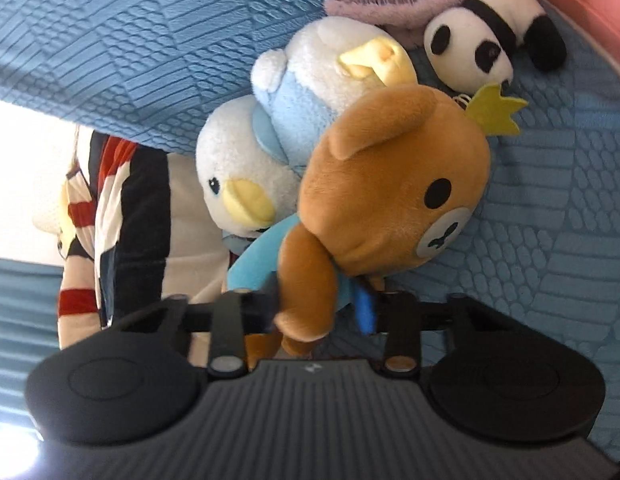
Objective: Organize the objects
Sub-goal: 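Grasp the red-black figurine with the left tool while the right tool grasps the brown bear, then lift the figurine with the left tool while the right tool lifts the bear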
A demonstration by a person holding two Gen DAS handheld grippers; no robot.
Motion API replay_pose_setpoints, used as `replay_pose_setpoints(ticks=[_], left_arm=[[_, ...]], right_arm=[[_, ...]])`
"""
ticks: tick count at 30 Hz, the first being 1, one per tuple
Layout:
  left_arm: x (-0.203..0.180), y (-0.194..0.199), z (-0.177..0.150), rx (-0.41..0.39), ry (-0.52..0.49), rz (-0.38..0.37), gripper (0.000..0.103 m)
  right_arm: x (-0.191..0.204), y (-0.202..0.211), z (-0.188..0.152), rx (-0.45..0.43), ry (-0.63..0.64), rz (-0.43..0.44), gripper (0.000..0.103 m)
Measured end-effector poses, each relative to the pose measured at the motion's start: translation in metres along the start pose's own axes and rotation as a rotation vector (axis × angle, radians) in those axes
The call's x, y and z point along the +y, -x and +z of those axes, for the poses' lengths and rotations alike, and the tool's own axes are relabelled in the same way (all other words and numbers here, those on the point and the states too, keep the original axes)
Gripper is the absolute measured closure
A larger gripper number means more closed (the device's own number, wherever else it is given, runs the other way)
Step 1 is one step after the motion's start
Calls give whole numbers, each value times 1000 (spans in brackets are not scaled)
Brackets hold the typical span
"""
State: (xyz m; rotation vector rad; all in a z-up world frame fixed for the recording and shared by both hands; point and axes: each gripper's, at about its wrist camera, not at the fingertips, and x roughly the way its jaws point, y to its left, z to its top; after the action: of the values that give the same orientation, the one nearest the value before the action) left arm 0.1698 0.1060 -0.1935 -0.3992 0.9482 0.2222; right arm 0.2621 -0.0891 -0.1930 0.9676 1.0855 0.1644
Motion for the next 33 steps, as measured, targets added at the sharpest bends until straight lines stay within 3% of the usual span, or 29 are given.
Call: replay_pose_setpoints(ticks=[8,14,23,26,33], left_arm=[[1,7,-3,-15,29,-21,41],[-4,14,-7,-15,27,-79,41],[-20,17,-11,5,-5,-137,41],[-23,15,-14,10,-21,-132,41],[-21,9,-22,57,-18,-140,41]], right_arm=[[6,42,2,-65,149,-50,77],[-6,88,0,-141,265,-169,77],[-26,124,-4,-164,493,-408,78],[-29,127,-12,-164,570,-448,77],[-27,122,-25,-195,553,-470,68]])
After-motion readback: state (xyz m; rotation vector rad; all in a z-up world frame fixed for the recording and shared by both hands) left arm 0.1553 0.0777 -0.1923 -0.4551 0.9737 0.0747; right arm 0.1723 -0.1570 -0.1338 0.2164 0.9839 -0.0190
